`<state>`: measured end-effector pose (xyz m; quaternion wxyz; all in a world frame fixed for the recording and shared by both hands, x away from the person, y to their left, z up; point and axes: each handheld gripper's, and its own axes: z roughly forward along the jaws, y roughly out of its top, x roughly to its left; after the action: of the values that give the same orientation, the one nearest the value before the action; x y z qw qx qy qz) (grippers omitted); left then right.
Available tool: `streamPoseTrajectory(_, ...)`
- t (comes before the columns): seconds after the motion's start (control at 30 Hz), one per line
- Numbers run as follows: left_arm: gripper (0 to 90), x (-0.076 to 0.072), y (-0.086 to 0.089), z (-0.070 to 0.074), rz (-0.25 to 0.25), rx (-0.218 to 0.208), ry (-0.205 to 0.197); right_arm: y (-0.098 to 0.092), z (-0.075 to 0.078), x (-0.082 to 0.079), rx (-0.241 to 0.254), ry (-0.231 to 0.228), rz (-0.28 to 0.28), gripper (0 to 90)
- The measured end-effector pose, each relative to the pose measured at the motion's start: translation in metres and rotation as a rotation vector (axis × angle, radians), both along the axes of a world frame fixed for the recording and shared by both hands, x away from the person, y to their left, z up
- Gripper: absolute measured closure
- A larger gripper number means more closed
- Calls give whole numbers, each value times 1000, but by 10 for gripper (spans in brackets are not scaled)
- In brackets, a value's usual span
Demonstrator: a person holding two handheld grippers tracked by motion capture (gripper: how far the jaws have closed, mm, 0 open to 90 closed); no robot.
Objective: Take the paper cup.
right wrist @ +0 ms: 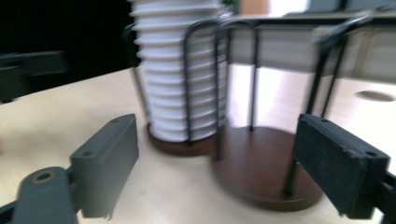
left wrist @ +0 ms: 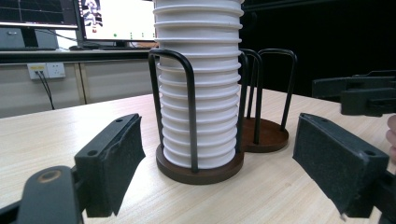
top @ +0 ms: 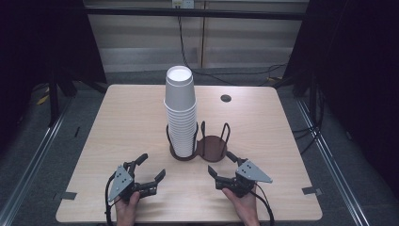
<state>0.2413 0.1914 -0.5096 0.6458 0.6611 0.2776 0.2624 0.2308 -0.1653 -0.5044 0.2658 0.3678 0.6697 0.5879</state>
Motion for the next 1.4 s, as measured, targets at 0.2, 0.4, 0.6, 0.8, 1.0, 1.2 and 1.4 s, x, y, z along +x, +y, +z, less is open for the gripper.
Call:
streamPoseTrajectory(0.2, 158, 0, 0, 0, 1, 8, -6, 1, 9, 1, -12, 33, 55, 207)
streamPoseTrajectory(0.4, 157, -1, -1, 0, -7, -4, 3, 5, 18, 4, -23, 44, 94, 194)
streamPoseTrajectory(0.6, 158, 0, 0, 0, -2, 5, -4, 5, 29, 7, -5, 48, 123, 152)
streamPoseTrajectory(0.8, 158, -1, 0, 0, -7, 0, 0, 8, 39, 10, -26, 46, 150, 143)
streamPoseTrajectory(1.0, 157, 0, 1, 0, -4, 11, -8, 9, 47, 14, -13, 49, 166, 135)
streamPoseTrajectory(1.2, 155, 0, 1, 0, -2, 10, -6, 9, 60, 18, 7, 58, 193, 147)
streamPoseTrajectory(1.4, 156, 0, 0, 0, -10, 2, 1, 8, 71, 22, 7, 70, 223, 163)
